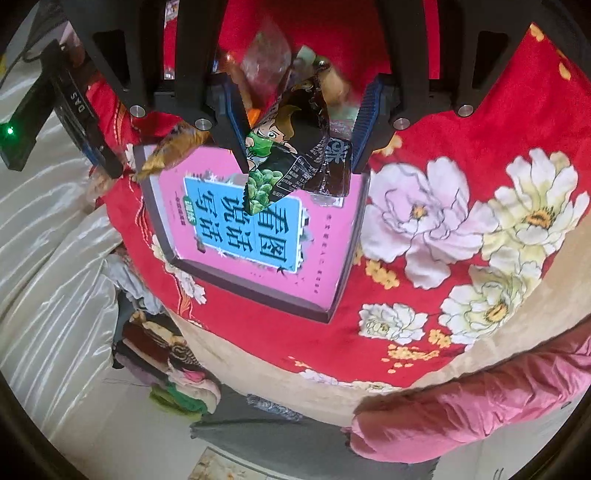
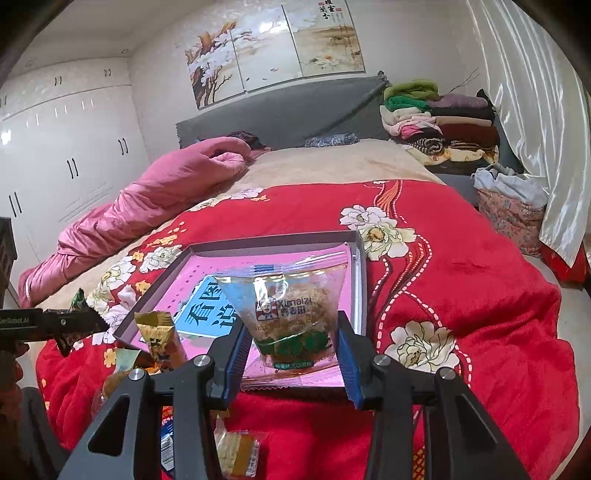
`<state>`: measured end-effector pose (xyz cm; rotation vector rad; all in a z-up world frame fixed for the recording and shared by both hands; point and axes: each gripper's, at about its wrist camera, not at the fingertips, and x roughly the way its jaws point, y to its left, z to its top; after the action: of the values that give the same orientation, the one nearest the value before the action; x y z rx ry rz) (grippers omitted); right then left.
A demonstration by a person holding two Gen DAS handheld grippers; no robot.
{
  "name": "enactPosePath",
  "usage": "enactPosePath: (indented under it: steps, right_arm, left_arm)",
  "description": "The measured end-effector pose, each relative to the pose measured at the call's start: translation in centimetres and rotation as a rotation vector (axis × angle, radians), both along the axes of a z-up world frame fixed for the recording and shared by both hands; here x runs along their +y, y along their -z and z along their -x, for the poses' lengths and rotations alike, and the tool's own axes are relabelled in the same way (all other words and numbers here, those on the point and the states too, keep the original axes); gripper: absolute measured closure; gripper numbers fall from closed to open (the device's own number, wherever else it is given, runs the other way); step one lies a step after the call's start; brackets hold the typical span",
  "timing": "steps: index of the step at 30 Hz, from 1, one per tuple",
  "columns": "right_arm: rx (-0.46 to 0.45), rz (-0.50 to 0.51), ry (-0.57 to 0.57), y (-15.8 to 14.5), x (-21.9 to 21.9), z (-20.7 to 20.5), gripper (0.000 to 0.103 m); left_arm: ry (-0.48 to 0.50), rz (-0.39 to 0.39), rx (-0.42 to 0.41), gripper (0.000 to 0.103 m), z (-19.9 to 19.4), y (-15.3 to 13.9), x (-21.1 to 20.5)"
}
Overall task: Organize snacks
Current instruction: 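Carry the cookie bag into the pink tray with the right tool while the left tool carries the candy packets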
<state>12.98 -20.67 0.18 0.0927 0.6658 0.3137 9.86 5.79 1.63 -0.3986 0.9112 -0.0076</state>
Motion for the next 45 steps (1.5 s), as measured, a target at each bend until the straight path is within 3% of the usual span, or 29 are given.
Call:
enactPosePath:
  steps: [28, 45]
  right_arm:
    - [0.071, -0.002, -0.028, 2.5, 0.6, -3.0, 0.058]
    - [0.147, 0.028, -0.050, 4.5, 1.4, -3.8, 0.058]
  left_arm:
    - [0.062, -0.032, 0.069, 0.050, -7.0, 3.3, -2.4]
    - [0.104, -0.042, 0.113, 0.054, -7.9, 5.1, -3.3]
